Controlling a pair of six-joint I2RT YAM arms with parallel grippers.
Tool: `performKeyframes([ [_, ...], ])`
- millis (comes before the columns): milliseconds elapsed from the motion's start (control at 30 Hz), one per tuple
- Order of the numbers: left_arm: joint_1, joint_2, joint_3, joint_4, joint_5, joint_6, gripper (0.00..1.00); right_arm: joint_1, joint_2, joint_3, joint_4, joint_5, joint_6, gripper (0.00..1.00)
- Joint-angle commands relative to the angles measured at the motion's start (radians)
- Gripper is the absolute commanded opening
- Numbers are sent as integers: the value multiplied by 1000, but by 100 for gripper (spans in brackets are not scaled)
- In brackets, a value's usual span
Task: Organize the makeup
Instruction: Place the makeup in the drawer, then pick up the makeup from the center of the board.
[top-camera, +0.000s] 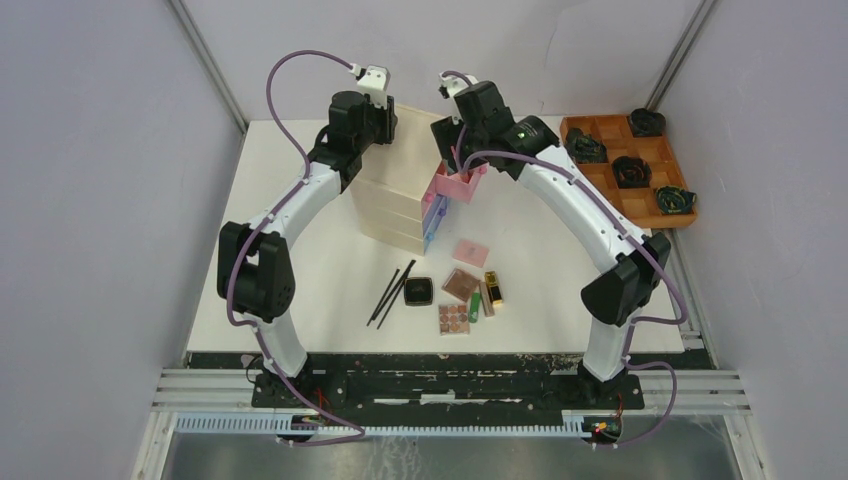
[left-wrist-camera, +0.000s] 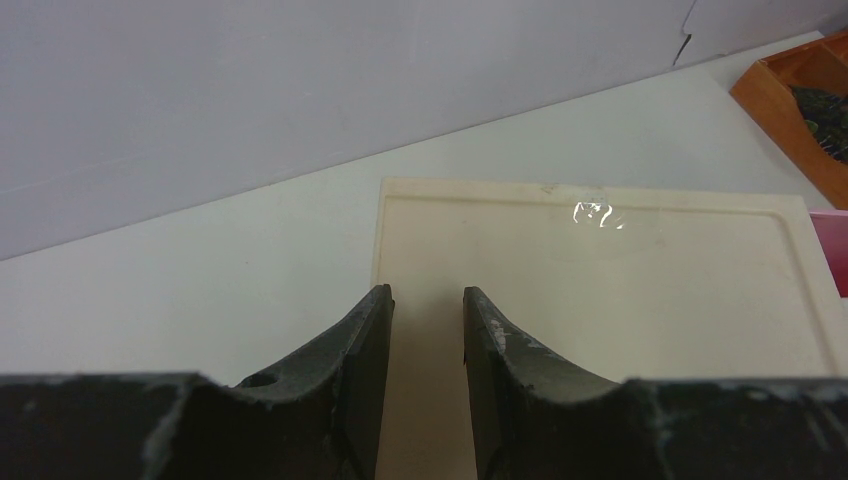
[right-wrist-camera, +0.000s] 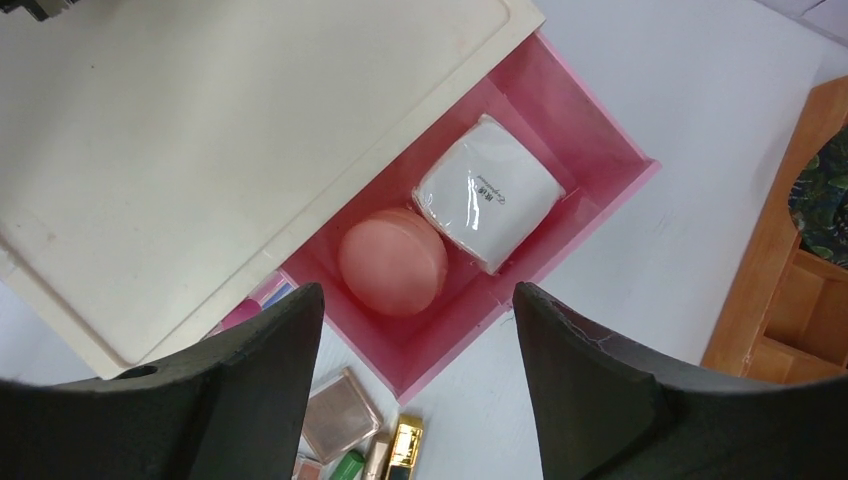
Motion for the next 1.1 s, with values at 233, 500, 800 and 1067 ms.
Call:
performKeyframes([
  [233, 24, 128, -90, -419, -71, 32, 41, 155, -205, -187, 16, 72, -3, 77],
  [500, 26, 123, -95, -421, -74, 31, 41, 398, -306, -547, 117, 87, 138, 78],
  [800, 26, 122, -98, -419, -73, 30, 41, 428, -181, -734, 291, 2, 171, 80],
  [1067, 26, 123, -96, -423, -78, 35, 41, 440, -71, -714, 368, -14, 193, 83],
])
